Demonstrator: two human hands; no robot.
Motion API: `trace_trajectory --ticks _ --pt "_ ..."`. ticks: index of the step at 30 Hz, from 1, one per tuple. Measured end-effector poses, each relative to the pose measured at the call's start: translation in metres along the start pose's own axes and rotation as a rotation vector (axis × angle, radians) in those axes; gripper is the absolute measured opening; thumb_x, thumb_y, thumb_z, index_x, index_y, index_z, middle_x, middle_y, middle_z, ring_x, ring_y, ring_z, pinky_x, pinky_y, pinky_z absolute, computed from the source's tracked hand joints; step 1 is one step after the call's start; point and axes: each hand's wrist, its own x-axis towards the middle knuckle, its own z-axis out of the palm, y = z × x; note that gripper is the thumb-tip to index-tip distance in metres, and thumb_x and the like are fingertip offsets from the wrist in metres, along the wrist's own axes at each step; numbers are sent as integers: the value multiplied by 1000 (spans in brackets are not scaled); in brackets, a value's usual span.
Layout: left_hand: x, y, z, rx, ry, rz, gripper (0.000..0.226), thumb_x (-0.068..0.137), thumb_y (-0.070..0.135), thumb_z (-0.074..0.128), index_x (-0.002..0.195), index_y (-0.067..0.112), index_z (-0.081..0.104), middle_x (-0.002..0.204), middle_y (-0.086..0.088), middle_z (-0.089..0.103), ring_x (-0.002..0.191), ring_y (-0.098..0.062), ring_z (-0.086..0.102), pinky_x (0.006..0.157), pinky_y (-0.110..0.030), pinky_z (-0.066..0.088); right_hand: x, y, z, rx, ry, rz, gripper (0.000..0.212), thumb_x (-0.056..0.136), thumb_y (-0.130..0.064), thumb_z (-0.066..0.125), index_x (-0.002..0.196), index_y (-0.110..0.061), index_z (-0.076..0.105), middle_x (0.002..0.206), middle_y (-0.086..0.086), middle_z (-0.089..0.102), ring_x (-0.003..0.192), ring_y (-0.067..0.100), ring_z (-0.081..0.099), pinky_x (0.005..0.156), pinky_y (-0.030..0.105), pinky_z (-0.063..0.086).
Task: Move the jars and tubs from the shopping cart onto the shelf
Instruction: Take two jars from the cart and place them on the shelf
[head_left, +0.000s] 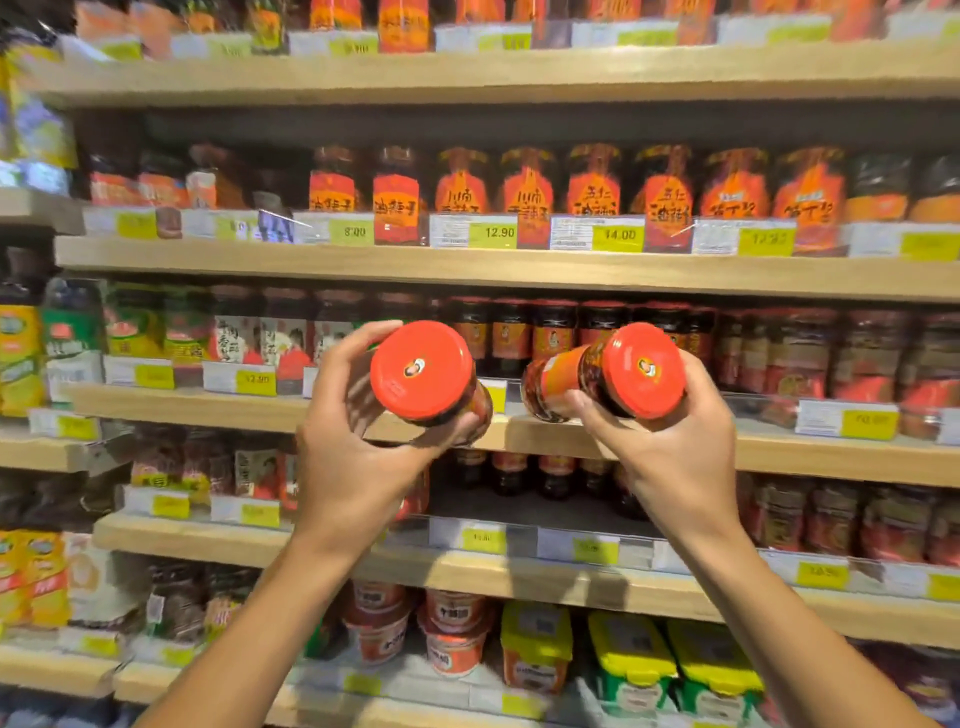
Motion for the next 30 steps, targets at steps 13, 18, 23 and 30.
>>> trace_trajectory --ticks 13,18,23,30 --pt "32 -36 -23 -57 8 49 83 58 21 91 130 19 51 122 27 60 118 -7 60 95 -20 49 53 19 56 -226 -36 -70 70 63 -36 94 122 -19 61 99 -28 62 90 -20 59 78 1 41" --pt "37 -42 -27 -61 19 50 84 57 21 91 131 17 51 122 29 60 118 -5 60 96 -21 51 65 30 62 -318 -116 -20 68 63 -45 92 119 -22 62 100 -15 69 92 -2 65 79 8 47" --pt "42 -46 -24 -52 15 50 84 60 23 91 133 21 50 124 20 59 120 -8 59 96 -23 50 75 39 67 -424 -165 64 57 66 -53 88 107 -21 65 96 -8 71 92 11 67 83 27 55" --pt "55 -54 -7 -40 17 45 83 65 16 92 134 14 47 128 2 61 121 -11 60 100 -26 50 102 38 74 -676 -212 186 63 71 -64 79 60 -11 47 52 -2 52 47 15 47 46 31 35"
